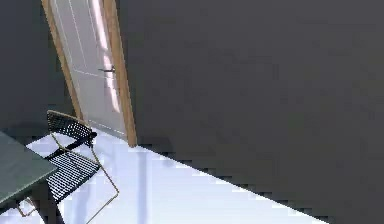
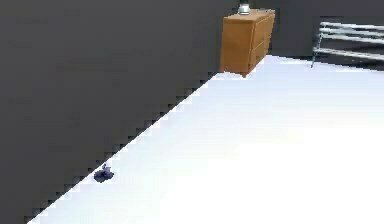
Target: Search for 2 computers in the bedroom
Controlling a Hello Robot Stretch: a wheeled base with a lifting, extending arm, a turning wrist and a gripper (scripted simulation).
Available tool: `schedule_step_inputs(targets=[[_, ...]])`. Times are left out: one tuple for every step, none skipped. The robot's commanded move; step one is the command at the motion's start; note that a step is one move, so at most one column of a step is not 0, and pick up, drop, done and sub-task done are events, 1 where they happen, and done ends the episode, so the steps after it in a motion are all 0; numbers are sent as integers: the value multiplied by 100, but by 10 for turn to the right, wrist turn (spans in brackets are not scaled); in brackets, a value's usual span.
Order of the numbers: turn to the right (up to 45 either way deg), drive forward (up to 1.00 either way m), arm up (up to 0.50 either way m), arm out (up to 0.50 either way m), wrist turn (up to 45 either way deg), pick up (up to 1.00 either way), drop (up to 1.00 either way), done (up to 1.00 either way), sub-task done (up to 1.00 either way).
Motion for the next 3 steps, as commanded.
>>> schedule_step_inputs(targets=[[450, 0, 0, 0, 0, 0, 0, 0, 0], [450, 0, 0, 0, 0, 0, 0, 0, 0], [450, 0, 0, 0, 0, 0, 0, 0, 0]])
